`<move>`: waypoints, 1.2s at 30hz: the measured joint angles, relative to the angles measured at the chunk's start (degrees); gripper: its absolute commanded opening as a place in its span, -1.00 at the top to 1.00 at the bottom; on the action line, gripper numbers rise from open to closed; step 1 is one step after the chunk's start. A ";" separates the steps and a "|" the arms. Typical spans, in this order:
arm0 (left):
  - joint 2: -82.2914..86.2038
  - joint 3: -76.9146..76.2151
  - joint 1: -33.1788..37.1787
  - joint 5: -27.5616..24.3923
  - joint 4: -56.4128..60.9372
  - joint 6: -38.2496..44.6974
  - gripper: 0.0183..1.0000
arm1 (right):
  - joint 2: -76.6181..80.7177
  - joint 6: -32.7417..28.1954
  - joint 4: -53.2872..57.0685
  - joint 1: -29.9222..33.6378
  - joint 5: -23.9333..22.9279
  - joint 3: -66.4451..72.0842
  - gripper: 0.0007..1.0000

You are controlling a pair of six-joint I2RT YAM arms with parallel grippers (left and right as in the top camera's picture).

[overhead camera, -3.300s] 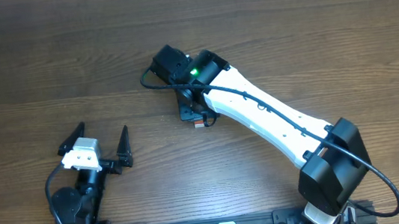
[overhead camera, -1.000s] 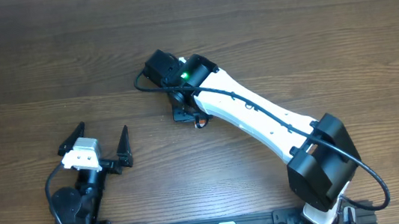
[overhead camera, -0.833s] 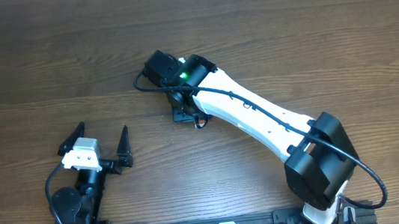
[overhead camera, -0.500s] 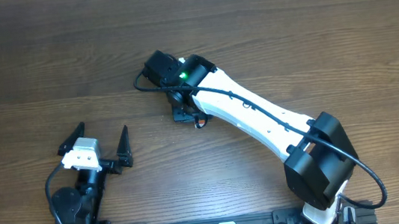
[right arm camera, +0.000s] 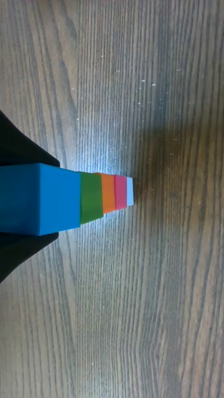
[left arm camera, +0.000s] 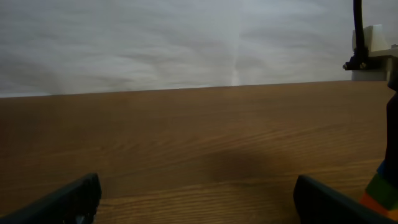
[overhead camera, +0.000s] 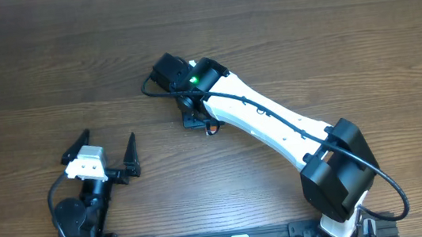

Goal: Stack Cubes

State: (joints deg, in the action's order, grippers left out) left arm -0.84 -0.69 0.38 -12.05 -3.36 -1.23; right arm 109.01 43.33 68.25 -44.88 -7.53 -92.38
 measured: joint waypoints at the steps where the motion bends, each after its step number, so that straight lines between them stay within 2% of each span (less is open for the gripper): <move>1: 0.00 0.00 0.00 0.00 0.00 0.00 -1.00 | 0.00 0.02 -0.04 0.00 0.00 0.00 0.83; 16: 0.00 0.00 0.00 0.00 0.00 0.00 -1.00 | 0.28 0.00 -0.42 0.00 -0.02 0.00 0.69; 19: 0.00 0.00 0.00 0.00 0.00 0.00 -1.00 | 0.48 0.00 -0.59 0.00 -0.09 -0.26 0.61; 31: 0.00 0.00 0.00 0.00 0.00 0.00 -1.00 | 1.22 0.11 -0.59 0.00 -0.20 -0.42 0.00; 33: 0.00 0.00 0.00 0.00 0.00 0.00 -1.00 | 1.22 0.09 -0.59 0.00 -0.20 -0.42 -0.15; 36: 0.00 0.00 0.00 0.00 0.00 0.00 -1.00 | 1.22 -0.11 -0.59 0.00 -0.17 -0.42 -0.51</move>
State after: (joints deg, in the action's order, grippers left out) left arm -0.84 -0.69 0.38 -12.05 -3.36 -1.23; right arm 110.24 43.22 67.66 -44.88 -7.70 -92.79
